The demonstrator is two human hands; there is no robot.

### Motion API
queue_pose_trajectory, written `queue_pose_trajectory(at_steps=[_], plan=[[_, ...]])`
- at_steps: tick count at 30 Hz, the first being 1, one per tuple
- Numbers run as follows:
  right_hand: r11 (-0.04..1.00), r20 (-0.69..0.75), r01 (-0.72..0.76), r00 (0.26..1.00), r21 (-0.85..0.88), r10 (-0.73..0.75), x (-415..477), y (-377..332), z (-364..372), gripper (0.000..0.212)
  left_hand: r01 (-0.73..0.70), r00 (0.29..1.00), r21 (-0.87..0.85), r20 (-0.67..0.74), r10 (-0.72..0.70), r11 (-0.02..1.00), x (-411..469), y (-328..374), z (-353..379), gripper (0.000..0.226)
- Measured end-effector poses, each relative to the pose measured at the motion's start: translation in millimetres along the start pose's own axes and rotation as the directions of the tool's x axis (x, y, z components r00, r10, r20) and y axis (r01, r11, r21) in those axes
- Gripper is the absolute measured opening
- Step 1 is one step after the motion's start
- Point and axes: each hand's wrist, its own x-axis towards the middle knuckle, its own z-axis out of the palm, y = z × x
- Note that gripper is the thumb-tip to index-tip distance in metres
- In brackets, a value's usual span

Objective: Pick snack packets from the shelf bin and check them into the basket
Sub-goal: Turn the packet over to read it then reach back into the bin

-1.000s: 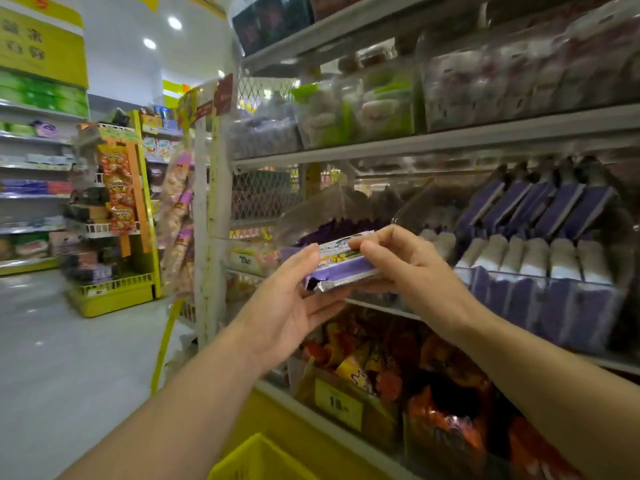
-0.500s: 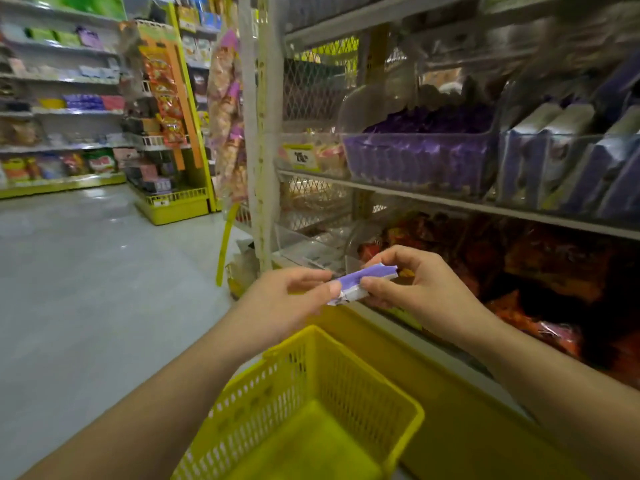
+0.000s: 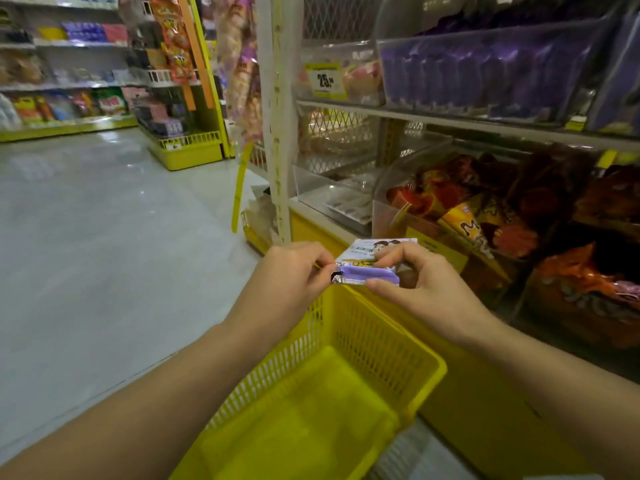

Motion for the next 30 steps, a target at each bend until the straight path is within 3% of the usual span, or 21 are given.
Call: queue_pose_trajectory(at_steps=[3,6,9,13,20,24,25,27,29,30], plan=[[1.000,0.025,0.010,1.000,-0.004,-0.010,0,14,20,0.025,0.057,0.998,-0.016,-0.025,-0.058,0.998,-12,-12,15,0.007],[0.984,0.026,0.042,0.999,-0.172,-0.039,2,29,42,0.035,0.079,0.997,-0.029,-0.024,-0.079,0.996,-21,-24,30,0.008],[0.979,0.013,0.012,1.000,-0.206,-0.010,1,42,64,0.032,0.259,0.964,-0.144,-0.030,-0.266,0.955,-31,-37,48,0.010],[0.993,0.083,-0.043,0.995,-0.109,0.052,-7,73,93,0.022,0.573,0.797,-0.452,0.115,-0.593,0.684,-56,-64,78,0.036],[0.972,0.267,-0.218,0.935,-0.091,0.234,-7,137,146,0.030,0.768,0.566,-0.579,0.411,-0.715,0.274,-100,-120,134,0.039],[0.942,0.335,-0.312,0.880,-0.123,0.335,-3,172,172,0.026,0.717,0.377,-0.651,0.663,-0.646,-0.249,-116,-151,169,0.043],[0.936,0.355,-0.327,0.866,-0.134,0.353,-3,181,177,0.026,0.713,0.320,-0.623,0.696,-0.643,-0.321,-120,-158,178,0.037],[0.934,0.424,-0.324,0.832,-0.152,0.358,-3,198,187,0.033,0.758,0.204,-0.539,0.731,-0.651,-0.367,-127,-168,199,0.023],[0.929,0.504,-0.315,0.780,-0.195,0.370,-2,209,196,0.036,0.875,0.095,-0.403,0.688,-0.719,-0.270,-139,-179,223,0.021],[0.920,0.531,-0.315,0.751,-0.234,0.393,0,215,199,0.036,0.920,0.076,-0.337,0.657,-0.750,-0.201,-145,-185,233,0.020]])
